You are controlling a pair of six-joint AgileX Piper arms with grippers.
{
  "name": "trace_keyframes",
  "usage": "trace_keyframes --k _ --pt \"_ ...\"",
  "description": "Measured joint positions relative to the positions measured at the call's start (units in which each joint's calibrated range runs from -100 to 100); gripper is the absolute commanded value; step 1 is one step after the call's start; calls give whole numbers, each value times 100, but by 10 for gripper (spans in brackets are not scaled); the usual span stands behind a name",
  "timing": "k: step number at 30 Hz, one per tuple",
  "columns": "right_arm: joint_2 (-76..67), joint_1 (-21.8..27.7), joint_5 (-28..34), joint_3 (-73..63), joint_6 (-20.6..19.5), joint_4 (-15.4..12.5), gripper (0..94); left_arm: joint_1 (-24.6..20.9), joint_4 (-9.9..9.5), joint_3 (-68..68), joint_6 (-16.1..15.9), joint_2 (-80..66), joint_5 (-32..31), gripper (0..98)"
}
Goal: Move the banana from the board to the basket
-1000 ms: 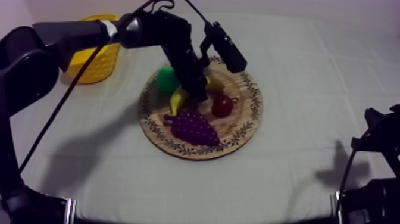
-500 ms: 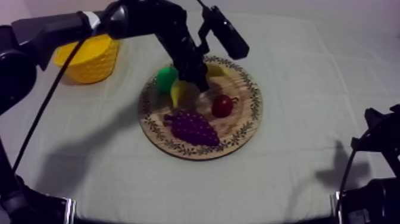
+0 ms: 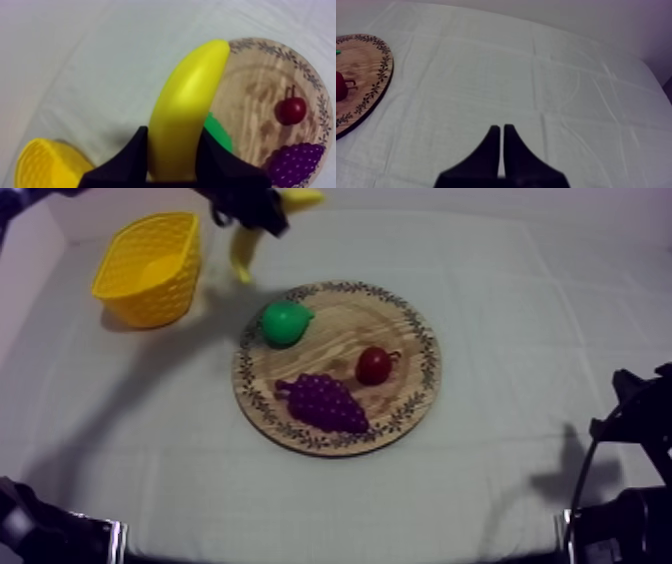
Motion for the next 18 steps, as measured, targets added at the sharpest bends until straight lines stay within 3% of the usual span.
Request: trace_keyframes --k 8,18 --pt "0 0 0 0 0 0 2 -974 151 43 -111 -804 114 224" --pt "0 0 0 0 0 0 2 -2009 479 182 -370 -209 -212 221"
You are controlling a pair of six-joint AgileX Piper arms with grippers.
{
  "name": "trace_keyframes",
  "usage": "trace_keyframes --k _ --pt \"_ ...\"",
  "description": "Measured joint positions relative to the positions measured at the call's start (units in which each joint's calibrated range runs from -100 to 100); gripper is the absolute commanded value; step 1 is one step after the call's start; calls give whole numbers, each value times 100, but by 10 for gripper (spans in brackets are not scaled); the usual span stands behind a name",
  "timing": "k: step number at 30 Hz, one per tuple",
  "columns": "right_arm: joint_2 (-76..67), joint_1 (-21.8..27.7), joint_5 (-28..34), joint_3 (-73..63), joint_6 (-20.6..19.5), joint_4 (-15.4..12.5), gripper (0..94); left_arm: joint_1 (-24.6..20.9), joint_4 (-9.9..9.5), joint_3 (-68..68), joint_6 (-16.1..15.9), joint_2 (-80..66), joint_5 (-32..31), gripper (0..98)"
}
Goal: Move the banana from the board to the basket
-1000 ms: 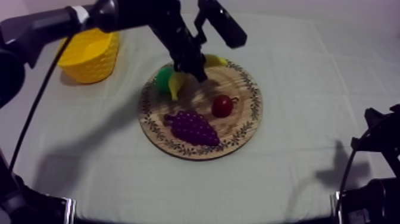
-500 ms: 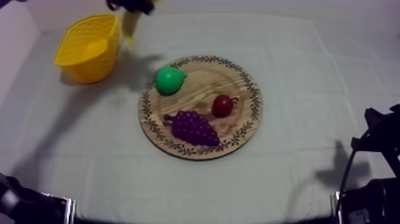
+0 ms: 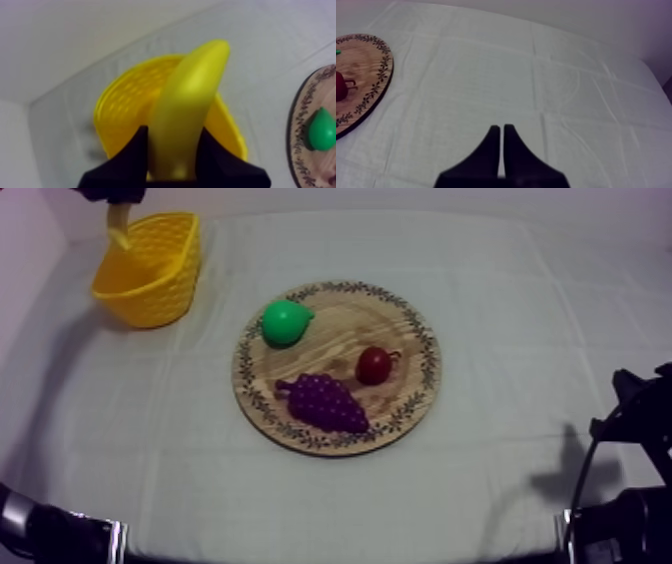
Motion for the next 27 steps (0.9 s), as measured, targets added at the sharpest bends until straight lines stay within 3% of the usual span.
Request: trace_keyframes --k 6,18,27 --pt "0 0 0 0 0 0 2 -261 78 -88 -84 532 -187 220" --pt "0 0 0 0 0 0 2 -333 340 -630 -247 1632 -311 225" --pt "0 0 0 0 0 0 2 -301 493 -611 -386 1978 -548 393"
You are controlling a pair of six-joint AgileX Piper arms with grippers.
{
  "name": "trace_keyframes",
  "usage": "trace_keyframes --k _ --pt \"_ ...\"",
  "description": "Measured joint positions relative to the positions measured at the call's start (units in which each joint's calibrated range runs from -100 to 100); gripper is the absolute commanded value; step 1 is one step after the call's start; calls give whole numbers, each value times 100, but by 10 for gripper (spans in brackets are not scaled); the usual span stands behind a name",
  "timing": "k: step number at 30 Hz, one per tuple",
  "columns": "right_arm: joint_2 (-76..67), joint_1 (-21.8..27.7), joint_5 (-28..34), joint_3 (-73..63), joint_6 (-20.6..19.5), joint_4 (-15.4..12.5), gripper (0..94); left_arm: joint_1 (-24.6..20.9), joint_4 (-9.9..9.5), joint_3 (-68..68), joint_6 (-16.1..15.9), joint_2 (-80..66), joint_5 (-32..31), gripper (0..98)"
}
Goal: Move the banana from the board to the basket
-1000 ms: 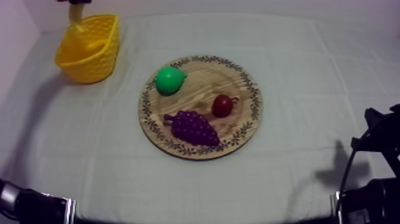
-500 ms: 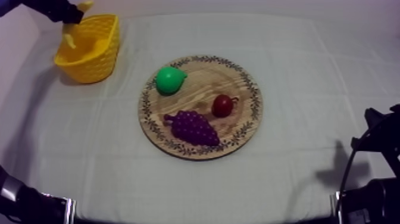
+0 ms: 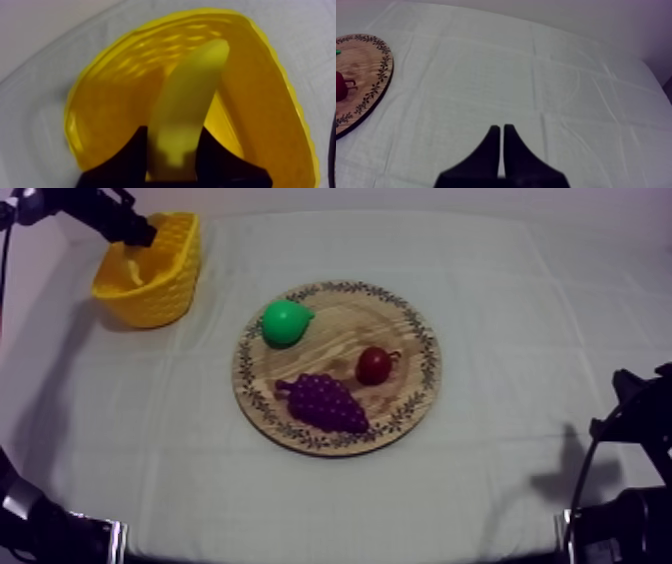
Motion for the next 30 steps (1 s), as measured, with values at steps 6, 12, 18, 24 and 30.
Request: trace_keyframes --k 6,12,18,24,30 --pt "0 0 0 0 0 0 2 -5 97 114 -67 26 -137 478" --pt "0 0 0 0 0 0 2 -30 143 196 -112 -40 -239 395" --pt "0 0 0 0 0 0 2 -13 133 386 -83 -350 -337 233" --pt "0 0 0 0 0 0 2 17 121 657 -99 -1110 -347 47" --pt "0 0 0 0 -1 0 2 -3 114 1034 -38 -2135 -334 25"
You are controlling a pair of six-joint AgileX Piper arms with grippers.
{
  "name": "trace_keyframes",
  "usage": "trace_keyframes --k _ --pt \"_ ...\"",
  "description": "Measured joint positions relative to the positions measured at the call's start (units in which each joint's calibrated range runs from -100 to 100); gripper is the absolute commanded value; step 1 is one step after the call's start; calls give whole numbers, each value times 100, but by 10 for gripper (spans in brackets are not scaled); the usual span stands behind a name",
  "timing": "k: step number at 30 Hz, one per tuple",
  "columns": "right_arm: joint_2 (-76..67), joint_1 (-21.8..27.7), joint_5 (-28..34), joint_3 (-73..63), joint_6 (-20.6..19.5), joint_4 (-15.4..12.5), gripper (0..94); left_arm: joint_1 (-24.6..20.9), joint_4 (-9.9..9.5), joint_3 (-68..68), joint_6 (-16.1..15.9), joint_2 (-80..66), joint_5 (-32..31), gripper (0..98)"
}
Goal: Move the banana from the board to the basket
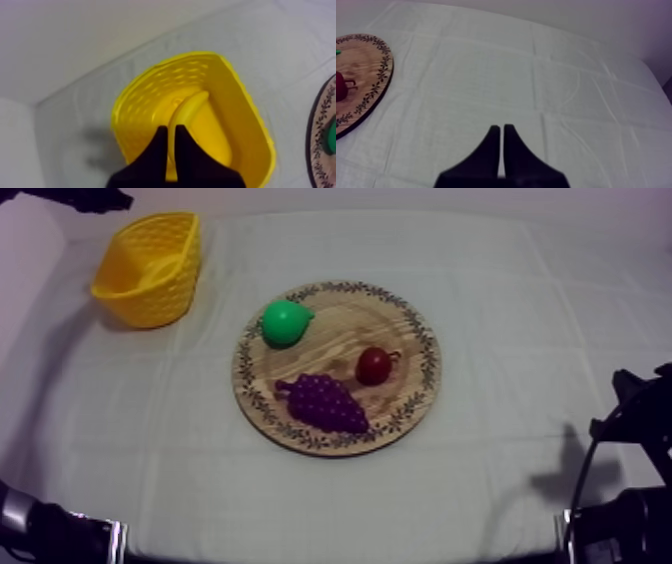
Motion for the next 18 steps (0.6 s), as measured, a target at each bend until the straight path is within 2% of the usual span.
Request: trace_keyframes --k 4,9,13,16,18 --pt "0 0 0 0 -7 0 2 -78 17 378 163 -869 9 24" --pt "0 0 0 0 -7 0 2 -288 219 1040 377 -1972 -191 32" --pt "0 0 0 0 -7 0 2 -568 660 1984 286 -3102 -753 23" --pt "0 0 0 0 -3 0 2 -811 1080 2951 41 -3915 -1185 17" --pt "0 0 0 0 -1 0 2 -954 1292 3572 -171 -4534 -1388 15"
